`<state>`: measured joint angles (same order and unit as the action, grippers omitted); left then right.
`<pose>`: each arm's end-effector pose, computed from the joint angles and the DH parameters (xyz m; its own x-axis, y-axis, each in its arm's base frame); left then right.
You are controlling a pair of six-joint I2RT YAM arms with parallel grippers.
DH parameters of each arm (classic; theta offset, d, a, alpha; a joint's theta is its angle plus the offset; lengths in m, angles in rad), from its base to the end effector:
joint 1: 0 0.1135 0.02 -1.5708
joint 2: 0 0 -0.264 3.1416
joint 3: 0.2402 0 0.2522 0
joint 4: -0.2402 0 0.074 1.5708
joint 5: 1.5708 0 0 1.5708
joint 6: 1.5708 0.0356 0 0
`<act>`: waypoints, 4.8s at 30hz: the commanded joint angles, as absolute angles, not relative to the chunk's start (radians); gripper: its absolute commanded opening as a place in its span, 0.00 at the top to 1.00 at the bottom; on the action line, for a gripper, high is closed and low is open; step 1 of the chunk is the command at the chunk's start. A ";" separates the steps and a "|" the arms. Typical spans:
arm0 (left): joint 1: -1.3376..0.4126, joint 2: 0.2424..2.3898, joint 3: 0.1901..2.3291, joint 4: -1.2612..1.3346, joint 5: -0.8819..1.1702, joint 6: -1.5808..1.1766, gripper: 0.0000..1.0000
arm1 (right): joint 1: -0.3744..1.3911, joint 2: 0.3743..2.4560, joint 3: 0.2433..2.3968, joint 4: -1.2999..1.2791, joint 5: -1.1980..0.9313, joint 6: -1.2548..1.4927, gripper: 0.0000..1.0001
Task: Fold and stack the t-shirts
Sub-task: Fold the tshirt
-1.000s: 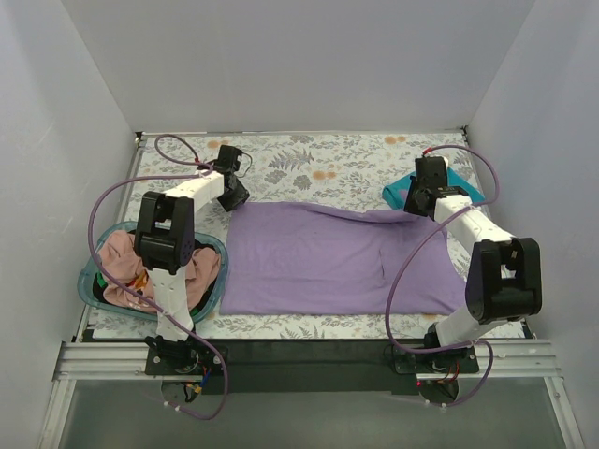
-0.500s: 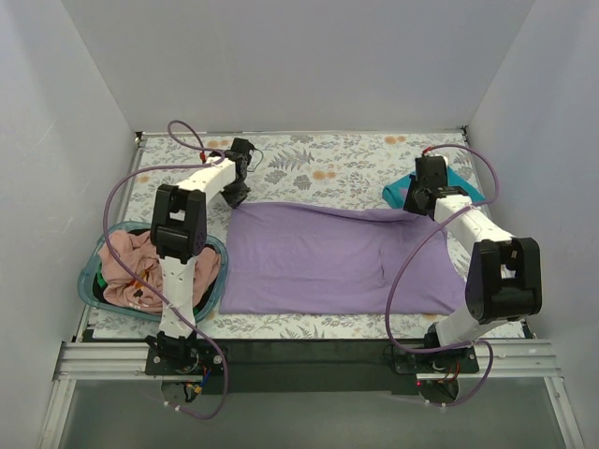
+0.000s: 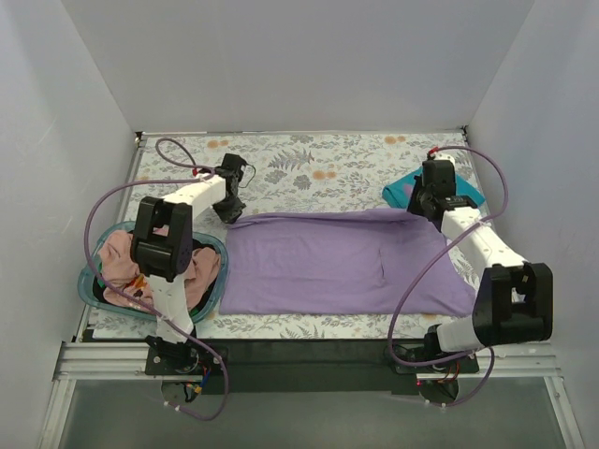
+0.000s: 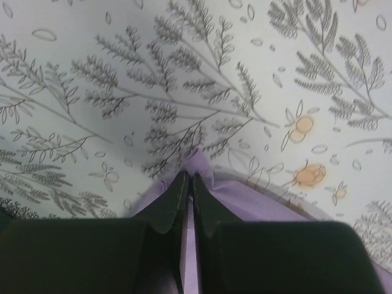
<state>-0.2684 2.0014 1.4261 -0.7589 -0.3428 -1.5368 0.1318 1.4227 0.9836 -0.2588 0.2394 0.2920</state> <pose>0.3827 -0.0928 0.1659 -0.2056 -0.9197 -0.3345 -0.9309 0.2892 -0.2232 0.3099 0.0326 0.2550 -0.5950 0.2032 -0.7776 0.2336 0.9695 0.0746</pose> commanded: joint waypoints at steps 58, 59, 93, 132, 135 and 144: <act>-0.416 1.505 1.052 -0.577 -0.190 -1.595 0.25 | 0.184 1.064 0.781 -0.523 0.270 0.404 0.35; -0.425 1.514 1.061 -0.578 -0.190 -1.594 0.25 | 0.199 1.087 0.793 -0.515 0.281 0.399 0.35; -0.494 1.648 0.905 -0.609 -0.276 -1.672 0.19 | -0.164 0.834 0.497 -0.604 0.368 0.629 0.47; -0.492 1.522 0.787 -0.653 -0.247 -1.735 0.16 | -0.120 1.511 0.710 -0.330 0.046 0.290 0.51; -0.494 1.499 0.769 -0.653 -0.232 -1.741 0.16 | -0.043 1.523 0.713 -0.298 0.008 0.282 0.75; -0.505 1.436 0.706 -0.667 -0.172 -1.769 0.16 | 0.210 1.618 0.892 -0.267 0.025 0.293 0.99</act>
